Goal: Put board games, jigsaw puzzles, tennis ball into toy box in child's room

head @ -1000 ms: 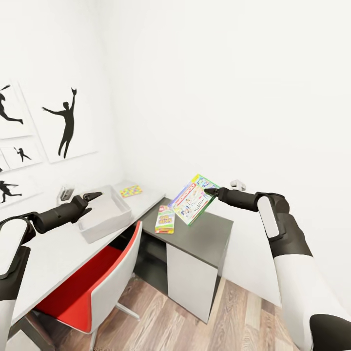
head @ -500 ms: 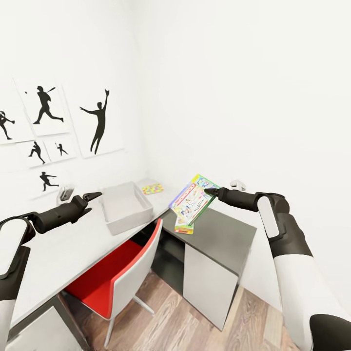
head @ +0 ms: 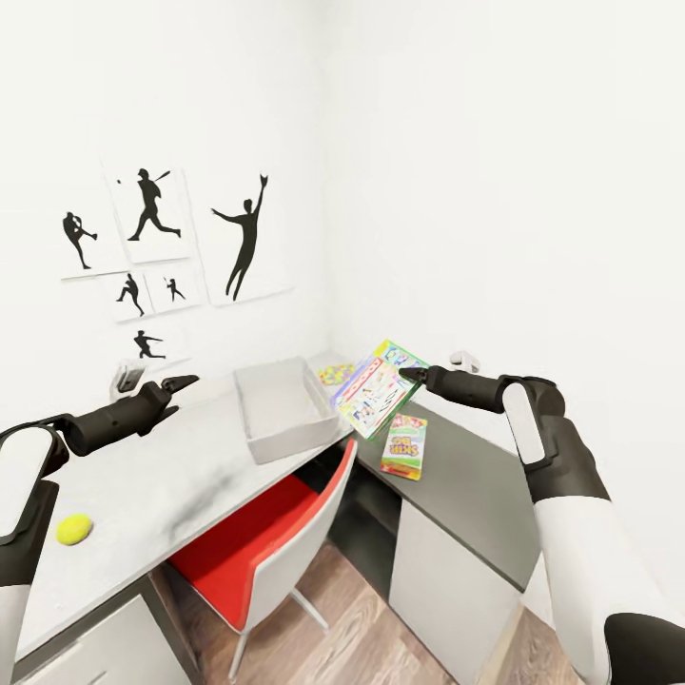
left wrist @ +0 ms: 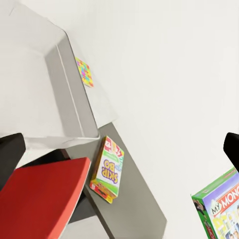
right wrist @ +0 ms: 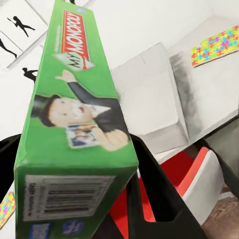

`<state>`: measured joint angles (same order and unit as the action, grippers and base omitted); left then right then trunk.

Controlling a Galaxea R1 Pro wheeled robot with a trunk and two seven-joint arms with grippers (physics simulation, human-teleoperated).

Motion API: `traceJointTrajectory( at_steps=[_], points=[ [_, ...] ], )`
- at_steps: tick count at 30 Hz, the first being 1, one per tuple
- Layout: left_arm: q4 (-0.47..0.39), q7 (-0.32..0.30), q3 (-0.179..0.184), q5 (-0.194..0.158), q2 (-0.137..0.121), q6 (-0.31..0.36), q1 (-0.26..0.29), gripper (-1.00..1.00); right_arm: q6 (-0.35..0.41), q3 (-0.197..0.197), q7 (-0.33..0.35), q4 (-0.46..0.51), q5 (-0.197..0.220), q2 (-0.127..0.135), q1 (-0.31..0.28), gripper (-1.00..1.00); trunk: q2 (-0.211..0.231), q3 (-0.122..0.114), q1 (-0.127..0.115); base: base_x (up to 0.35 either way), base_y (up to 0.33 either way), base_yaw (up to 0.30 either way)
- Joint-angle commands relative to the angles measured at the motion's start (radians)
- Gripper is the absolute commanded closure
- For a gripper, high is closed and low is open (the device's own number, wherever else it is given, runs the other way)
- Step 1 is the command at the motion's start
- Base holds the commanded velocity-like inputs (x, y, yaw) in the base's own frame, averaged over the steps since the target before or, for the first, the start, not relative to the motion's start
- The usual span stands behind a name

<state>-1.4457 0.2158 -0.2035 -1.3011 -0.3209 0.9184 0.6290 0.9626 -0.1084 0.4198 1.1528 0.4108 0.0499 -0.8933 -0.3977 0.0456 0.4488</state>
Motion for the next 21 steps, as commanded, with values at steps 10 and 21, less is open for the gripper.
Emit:
traceJointTrajectory(
  at_steps=[10, 21],
  points=[
    [0.001, 0.01, -0.001, -0.01, 0.0, 0.004, 0.001, -1.0, 0.005, -0.002, 0.008, 0.001, -0.001, 0.001, -0.001, 1.0, -0.002, 0.002, 0.001, 0.314, -0.065, 0.299],
    [0.001, 0.01, 0.0, -0.009, 0.0, 0.004, 0.001, -1.0, 0.005, -0.002, 0.008, 0.001, -0.001, 0.001, -0.001, 1.0, -0.002, 0.002, 0.001, 0.227, -0.052, 0.299]
  ],
)
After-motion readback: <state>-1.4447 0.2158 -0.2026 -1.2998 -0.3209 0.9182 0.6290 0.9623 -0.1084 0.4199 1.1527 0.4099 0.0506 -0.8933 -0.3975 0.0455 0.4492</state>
